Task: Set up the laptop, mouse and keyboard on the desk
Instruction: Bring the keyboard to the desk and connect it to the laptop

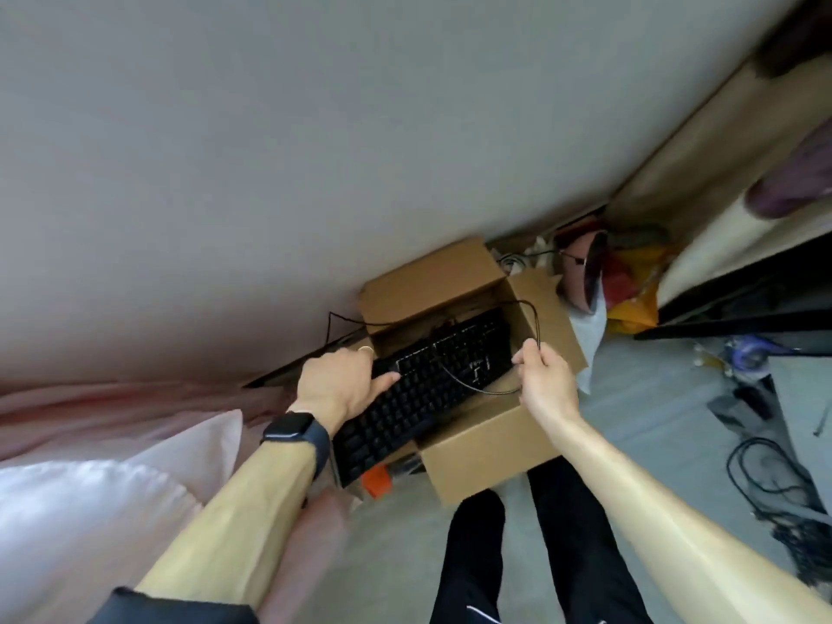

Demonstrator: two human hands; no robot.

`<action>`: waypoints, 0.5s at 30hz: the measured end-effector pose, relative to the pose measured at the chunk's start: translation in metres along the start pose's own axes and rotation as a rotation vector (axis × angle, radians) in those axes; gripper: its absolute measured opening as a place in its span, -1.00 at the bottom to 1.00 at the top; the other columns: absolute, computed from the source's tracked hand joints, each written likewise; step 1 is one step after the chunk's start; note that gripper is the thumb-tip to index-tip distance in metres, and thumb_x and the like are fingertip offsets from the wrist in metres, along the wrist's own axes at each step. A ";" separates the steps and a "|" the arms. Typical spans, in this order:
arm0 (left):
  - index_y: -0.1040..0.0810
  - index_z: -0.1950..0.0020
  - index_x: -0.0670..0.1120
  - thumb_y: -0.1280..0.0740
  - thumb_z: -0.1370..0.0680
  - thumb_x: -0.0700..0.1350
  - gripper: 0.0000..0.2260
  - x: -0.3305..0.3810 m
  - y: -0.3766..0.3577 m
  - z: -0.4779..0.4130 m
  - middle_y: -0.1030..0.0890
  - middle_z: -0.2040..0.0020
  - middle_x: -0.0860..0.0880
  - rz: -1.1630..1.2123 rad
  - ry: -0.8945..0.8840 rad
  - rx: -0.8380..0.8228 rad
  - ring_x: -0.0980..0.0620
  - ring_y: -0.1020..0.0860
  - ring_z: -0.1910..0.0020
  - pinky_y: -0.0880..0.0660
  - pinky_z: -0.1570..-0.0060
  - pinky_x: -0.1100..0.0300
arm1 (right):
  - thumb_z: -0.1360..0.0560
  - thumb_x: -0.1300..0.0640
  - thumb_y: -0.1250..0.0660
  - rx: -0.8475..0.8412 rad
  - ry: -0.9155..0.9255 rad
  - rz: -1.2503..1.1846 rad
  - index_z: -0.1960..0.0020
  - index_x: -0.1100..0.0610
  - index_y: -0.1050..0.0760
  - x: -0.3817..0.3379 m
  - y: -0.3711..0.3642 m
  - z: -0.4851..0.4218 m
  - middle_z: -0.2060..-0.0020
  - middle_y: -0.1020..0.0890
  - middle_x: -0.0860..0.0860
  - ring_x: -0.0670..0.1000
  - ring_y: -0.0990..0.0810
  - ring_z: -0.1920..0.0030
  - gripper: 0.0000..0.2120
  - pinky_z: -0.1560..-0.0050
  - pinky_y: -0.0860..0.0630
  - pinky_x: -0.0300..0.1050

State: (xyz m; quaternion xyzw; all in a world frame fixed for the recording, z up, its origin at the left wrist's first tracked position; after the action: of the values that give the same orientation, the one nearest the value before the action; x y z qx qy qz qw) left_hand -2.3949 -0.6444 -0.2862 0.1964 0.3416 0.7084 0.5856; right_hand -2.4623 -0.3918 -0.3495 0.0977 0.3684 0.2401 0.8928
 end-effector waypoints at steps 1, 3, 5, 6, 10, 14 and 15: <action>-0.45 -0.21 -0.07 -0.11 -0.58 0.33 -0.49 0.007 0.017 0.009 -0.63 -0.08 -0.09 -0.052 -0.028 0.036 -0.17 -0.61 -0.03 -0.42 0.19 0.06 | -0.65 -0.12 -0.06 0.010 0.052 0.001 0.17 0.00 -0.48 -0.014 0.015 0.016 0.31 -0.51 0.05 0.08 -0.47 0.30 -0.64 0.17 -0.42 -0.02; -0.43 -0.27 -0.09 -0.16 -0.60 0.26 -0.53 0.019 0.054 0.035 -0.62 -0.12 -0.08 -0.157 -0.092 0.095 -0.15 -0.61 -0.06 -0.37 0.20 0.07 | -0.67 -0.11 -0.08 0.039 0.163 -0.001 0.14 0.01 -0.51 -0.046 0.050 0.058 0.25 -0.57 0.13 0.11 -0.52 0.25 -0.65 0.17 -0.45 -0.02; -0.41 -0.29 -0.10 -0.19 -0.61 0.20 -0.57 0.026 0.094 0.065 -0.59 -0.18 -0.08 -0.259 -0.157 0.136 -0.14 -0.59 -0.12 -0.34 0.17 0.07 | -0.67 -0.10 -0.12 0.066 0.298 -0.027 0.11 -0.01 -0.54 -0.081 0.087 0.106 0.17 -0.63 0.13 0.09 -0.59 0.15 -0.68 0.08 -0.53 0.02; -0.42 -0.28 -0.10 -0.19 -0.61 0.20 -0.58 0.026 0.112 0.078 -0.58 -0.19 -0.08 -0.303 -0.182 0.146 -0.14 -0.58 -0.14 -0.34 0.15 0.07 | -0.67 -0.09 -0.13 0.075 0.356 -0.040 0.11 -0.02 -0.56 -0.095 0.103 0.128 0.19 -0.63 0.13 0.07 -0.60 0.17 -0.70 0.10 -0.54 0.03; -0.53 -0.18 -0.02 -0.22 -0.55 0.29 -0.56 0.024 0.186 0.130 -0.63 -0.15 -0.04 -0.386 -0.226 0.232 -0.12 -0.60 -0.13 -0.46 0.04 0.07 | -0.66 -0.01 -0.18 0.178 0.531 -0.122 0.11 -0.04 -0.58 -0.132 0.176 0.207 0.40 -0.54 -0.05 -0.13 -0.43 0.41 -0.75 0.32 -0.37 -0.22; -0.56 -0.11 0.01 -0.22 -0.50 0.35 -0.54 0.055 0.259 0.177 -0.65 -0.07 -0.03 -0.438 -0.318 0.336 -0.11 -0.62 -0.07 -0.39 0.14 0.10 | -0.65 0.14 -0.24 0.423 0.602 -0.310 0.19 0.03 -0.59 -0.143 0.253 0.264 0.45 -0.47 -0.17 -0.10 -0.41 0.39 -0.73 0.32 -0.36 -0.20; -0.56 -0.09 0.01 -0.22 -0.49 0.36 -0.54 0.067 0.272 0.188 -0.65 -0.05 -0.03 -0.450 -0.339 0.361 -0.11 -0.63 -0.05 -0.38 0.16 0.11 | -0.63 0.15 -0.25 0.482 0.594 -0.383 0.22 0.03 -0.58 -0.143 0.273 0.276 0.47 -0.41 -0.14 -0.06 -0.36 0.40 -0.73 0.37 -0.31 -0.20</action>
State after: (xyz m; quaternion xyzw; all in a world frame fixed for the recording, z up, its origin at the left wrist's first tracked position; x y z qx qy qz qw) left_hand -2.4725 -0.5543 0.0296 0.3317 0.3940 0.4466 0.7316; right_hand -2.4530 -0.2266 0.0290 0.1601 0.6665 -0.0056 0.7281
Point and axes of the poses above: each hand's wrist, its own z-axis away from the middle knuckle, its own y-axis out of the back of the hand, x = y × z, the point moved 1 cm from there along -z, towards the middle knuckle
